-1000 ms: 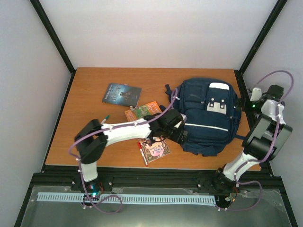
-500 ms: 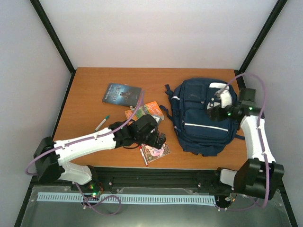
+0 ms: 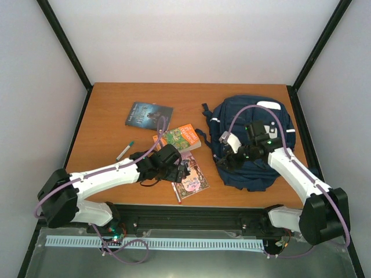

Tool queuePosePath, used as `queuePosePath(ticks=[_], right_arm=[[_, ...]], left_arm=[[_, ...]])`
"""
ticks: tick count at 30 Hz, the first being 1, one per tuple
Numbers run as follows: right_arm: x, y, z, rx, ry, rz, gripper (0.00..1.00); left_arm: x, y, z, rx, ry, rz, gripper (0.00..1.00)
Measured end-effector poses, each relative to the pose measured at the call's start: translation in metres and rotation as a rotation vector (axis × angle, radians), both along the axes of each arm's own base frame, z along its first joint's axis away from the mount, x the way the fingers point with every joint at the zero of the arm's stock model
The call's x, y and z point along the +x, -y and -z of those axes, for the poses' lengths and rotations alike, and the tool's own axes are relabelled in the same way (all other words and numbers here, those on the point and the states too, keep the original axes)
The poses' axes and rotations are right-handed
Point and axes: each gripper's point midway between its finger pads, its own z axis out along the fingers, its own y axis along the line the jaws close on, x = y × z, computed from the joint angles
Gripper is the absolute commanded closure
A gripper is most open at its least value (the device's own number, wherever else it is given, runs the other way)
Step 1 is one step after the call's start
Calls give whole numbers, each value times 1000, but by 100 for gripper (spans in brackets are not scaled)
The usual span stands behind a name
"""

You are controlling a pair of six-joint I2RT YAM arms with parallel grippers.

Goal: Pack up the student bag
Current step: Pick up the book from the center of the board.

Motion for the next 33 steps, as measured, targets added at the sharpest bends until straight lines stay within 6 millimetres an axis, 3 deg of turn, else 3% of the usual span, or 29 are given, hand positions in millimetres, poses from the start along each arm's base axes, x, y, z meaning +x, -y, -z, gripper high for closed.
queuePosePath(ticks=[4, 7, 10, 16, 21, 29, 33], right_arm=[[-13, -19, 12, -5, -29, -75, 22], [-15, -21, 23, -22, -57, -84, 23], [-15, -20, 26, -31, -62, -81, 23], [-12, -18, 27, -46, -53, -72, 24], [-11, -17, 28, -56, -47, -67, 25], [-5, -16, 27, -59, -38, -39, 29], [9, -19, 13, -62, -28, -19, 30]], left_arm=[[2, 2, 7, 11, -6, -7, 8], [5, 0, 24, 57, -28, -22, 10], [7, -2, 25, 69, -21, -31, 7], [30, -8, 11, 52, 20, -98, 8], [49, -15, 3, 22, 30, -146, 15], [47, 2, -1, -50, -21, -129, 16], [35, 5, -3, -120, -57, -141, 27]])
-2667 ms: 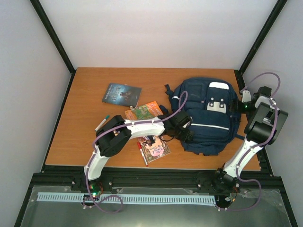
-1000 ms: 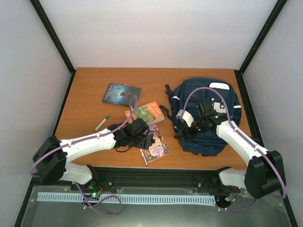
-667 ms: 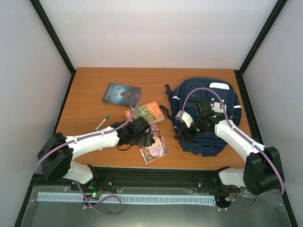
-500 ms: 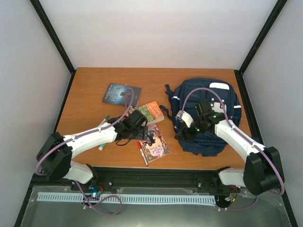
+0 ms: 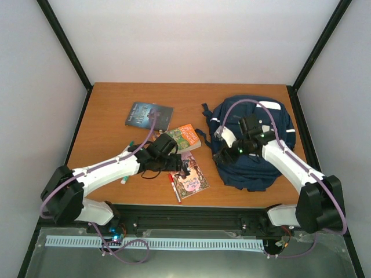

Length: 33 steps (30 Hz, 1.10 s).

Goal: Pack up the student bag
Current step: Pick up the book from the center of the board.

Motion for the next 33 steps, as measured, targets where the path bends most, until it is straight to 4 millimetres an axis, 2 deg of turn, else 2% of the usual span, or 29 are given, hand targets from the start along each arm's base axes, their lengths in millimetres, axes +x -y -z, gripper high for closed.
queuePosePath(ticks=[2, 4, 6, 8, 13, 20, 26, 30, 33], right_arm=[[17, -6, -15, 12, 26, 11, 31], [32, -12, -26, 36, 44, 29, 32], [40, -18, -29, 63, 26, 47, 32], [42, -22, -21, 79, -23, 59, 33], [40, -28, 10, 82, -169, 75, 38], [26, -32, 32, 83, -262, 63, 39], [21, -33, 39, 88, -292, 56, 39], [18, -34, 42, 93, -309, 49, 39], [17, -34, 43, 94, -314, 46, 39]], left_arm=[[-5, 2, -2, -37, -15, -3, 33], [-9, 7, -2, -77, -30, -2, 35], [-12, 12, 2, -105, -48, -1, 40], [-14, 16, 6, -116, -69, -2, 41], [-20, 24, 22, -112, -111, 9, 41], [-23, 22, 41, -62, -146, -9, 42], [-24, 2, 61, 48, -168, -72, 45], [-22, -3, 72, 88, -178, -89, 45], [-18, -2, 73, 100, -170, -96, 46]])
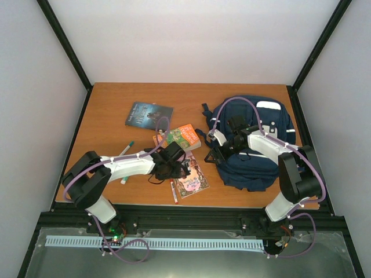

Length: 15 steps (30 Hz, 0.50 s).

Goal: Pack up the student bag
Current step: Pick up the book from the center of the board.

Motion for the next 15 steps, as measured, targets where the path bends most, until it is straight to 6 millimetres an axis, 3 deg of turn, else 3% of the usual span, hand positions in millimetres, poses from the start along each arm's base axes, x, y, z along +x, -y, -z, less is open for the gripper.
queuePosePath(ticks=[7, 11, 15], right_arm=[[-1, 0, 1, -1, 2, -5, 39], [-1, 0, 1, -2, 4, -7, 39], [-2, 1, 3, -6, 2, -9, 39]], left_arm=[[8, -5, 1, 45, 33, -15, 46], [15, -8, 2, 95, 56, -11, 39], [21, -7, 1, 116, 73, 6, 42]])
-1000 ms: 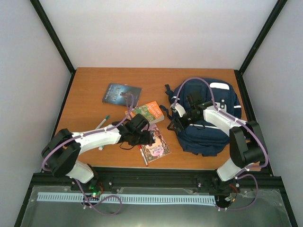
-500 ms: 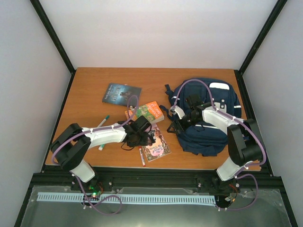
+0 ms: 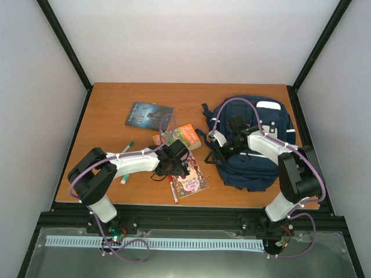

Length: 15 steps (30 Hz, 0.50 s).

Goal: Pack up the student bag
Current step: Pick up the book from the center of the board.

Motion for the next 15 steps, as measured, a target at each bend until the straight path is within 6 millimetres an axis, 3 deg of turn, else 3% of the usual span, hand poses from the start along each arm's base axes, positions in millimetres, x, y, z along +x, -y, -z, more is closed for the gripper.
queuePosePath(ticks=[15], right_arm=[[-1, 2, 3, -16, -1, -1, 38]], left_arm=[[15, 35, -2, -41, -1, 135, 46]])
